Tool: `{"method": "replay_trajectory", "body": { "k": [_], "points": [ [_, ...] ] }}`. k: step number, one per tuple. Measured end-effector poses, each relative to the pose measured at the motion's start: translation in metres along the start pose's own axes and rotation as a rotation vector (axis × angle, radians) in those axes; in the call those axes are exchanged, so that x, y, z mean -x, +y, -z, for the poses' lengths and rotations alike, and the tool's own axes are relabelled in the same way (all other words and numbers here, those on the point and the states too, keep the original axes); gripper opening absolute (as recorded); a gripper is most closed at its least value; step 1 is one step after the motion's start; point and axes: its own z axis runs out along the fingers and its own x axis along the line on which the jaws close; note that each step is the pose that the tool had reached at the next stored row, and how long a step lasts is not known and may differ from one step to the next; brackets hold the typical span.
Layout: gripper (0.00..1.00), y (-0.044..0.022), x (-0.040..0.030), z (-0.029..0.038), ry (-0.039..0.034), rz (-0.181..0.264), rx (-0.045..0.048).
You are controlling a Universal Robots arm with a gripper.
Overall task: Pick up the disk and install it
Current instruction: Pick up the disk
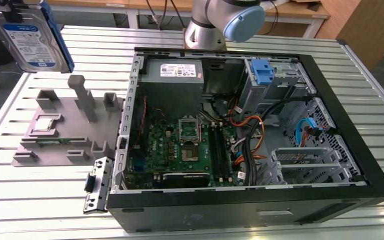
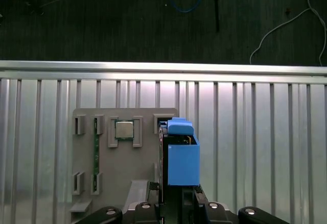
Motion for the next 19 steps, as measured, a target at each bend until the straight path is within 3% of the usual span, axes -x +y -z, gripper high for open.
{"method": "replay_trajectory", "body": {
  "k": [19],
  "points": [
    [0.35, 0.0003, 0.0004, 0.0096, 0.0000, 0.000, 0.0000]
  ]
}}
